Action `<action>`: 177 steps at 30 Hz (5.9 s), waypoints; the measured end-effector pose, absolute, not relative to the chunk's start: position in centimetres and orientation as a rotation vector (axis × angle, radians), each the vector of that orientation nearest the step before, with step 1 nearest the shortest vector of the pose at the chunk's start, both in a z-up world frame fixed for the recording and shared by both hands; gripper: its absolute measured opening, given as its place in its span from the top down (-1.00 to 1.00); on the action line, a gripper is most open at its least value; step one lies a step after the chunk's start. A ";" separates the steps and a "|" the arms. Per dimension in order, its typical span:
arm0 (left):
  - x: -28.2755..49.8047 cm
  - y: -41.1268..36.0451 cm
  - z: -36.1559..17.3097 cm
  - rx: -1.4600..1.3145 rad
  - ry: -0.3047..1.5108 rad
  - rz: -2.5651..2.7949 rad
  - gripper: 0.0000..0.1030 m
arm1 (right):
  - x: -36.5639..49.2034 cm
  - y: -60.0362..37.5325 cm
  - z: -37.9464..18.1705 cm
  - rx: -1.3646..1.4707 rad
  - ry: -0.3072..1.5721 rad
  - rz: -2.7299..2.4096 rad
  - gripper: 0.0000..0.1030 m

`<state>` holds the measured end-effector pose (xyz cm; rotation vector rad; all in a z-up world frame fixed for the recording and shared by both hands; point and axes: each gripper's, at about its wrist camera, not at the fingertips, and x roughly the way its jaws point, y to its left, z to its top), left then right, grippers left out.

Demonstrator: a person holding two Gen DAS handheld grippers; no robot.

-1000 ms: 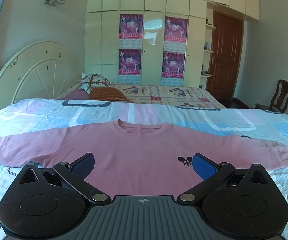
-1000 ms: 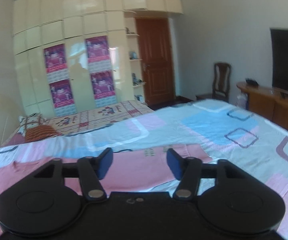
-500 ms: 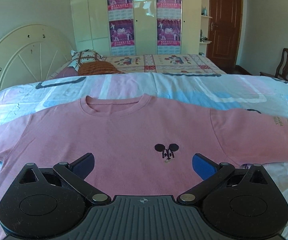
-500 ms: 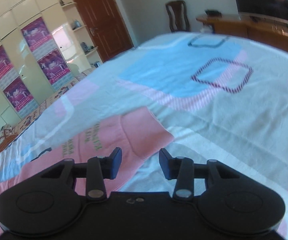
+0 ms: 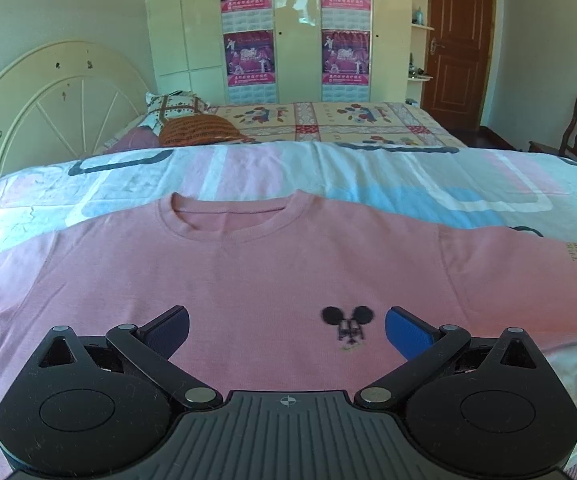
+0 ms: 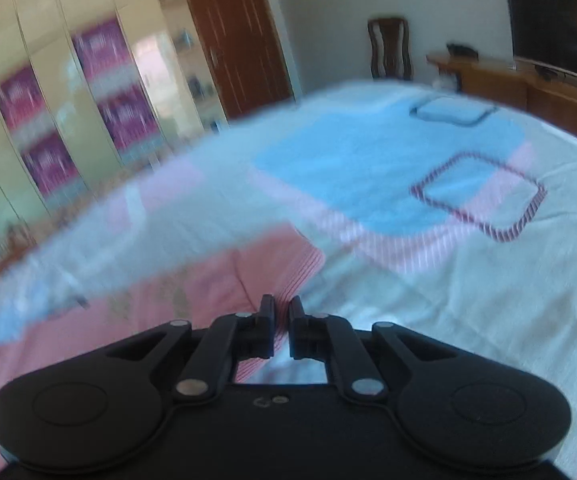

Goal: Fold small clothes

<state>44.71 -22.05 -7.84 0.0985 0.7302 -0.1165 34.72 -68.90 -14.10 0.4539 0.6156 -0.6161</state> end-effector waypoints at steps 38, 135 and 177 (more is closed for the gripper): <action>49.4 -0.5 -12.1 -0.151 0.781 -0.242 -0.99 | 44.8 -23.8 -12.3 -0.043 0.680 0.132 0.51; 51.5 -7.9 -15.9 0.084 0.623 -0.325 -0.20 | 45.3 -42.2 -12.4 0.185 0.762 -0.152 0.79; 45.4 37.8 -20.0 -0.789 0.504 0.517 0.03 | 45.9 -33.7 -11.1 0.373 0.749 -0.186 0.51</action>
